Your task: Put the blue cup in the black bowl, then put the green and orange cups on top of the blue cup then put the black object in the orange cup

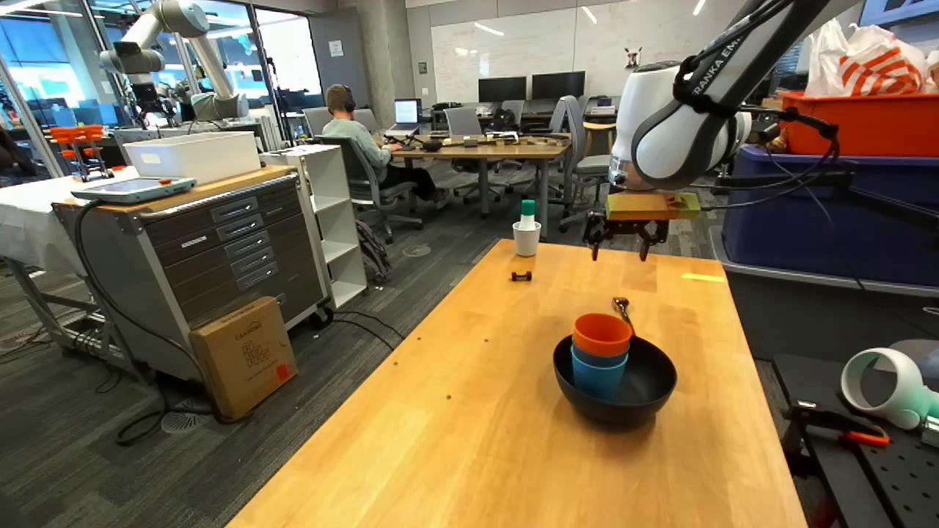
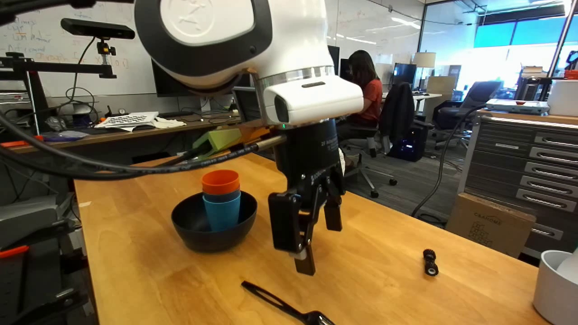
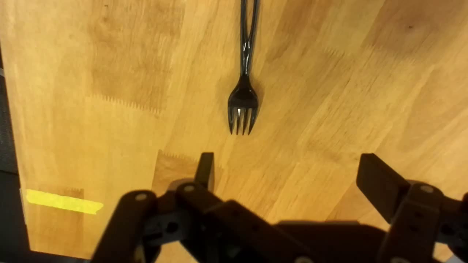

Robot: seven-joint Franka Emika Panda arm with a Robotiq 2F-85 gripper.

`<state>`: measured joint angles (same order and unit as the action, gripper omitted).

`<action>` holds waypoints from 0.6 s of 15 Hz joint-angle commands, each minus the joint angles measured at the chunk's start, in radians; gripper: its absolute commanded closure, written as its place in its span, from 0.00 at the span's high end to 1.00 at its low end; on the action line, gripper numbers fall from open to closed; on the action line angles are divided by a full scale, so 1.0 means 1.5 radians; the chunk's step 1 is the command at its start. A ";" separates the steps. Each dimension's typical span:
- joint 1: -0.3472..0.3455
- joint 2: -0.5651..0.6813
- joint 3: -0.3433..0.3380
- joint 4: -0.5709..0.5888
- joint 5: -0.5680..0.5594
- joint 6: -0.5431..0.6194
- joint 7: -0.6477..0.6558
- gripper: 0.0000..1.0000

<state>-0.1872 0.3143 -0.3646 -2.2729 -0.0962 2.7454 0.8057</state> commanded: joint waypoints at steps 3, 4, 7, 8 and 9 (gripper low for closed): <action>0.009 0.070 -0.023 0.033 0.019 0.012 0.006 1.00; 0.006 0.080 -0.022 0.037 0.025 0.013 0.000 1.00; -0.002 0.113 -0.015 0.053 0.047 0.010 -0.015 1.00; -0.002 0.124 -0.014 0.059 0.053 0.011 -0.017 1.00; -0.002 0.134 -0.015 0.064 0.057 0.011 -0.020 1.00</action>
<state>-0.1880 0.4593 -0.3843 -2.2267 -0.0526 2.7534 0.8070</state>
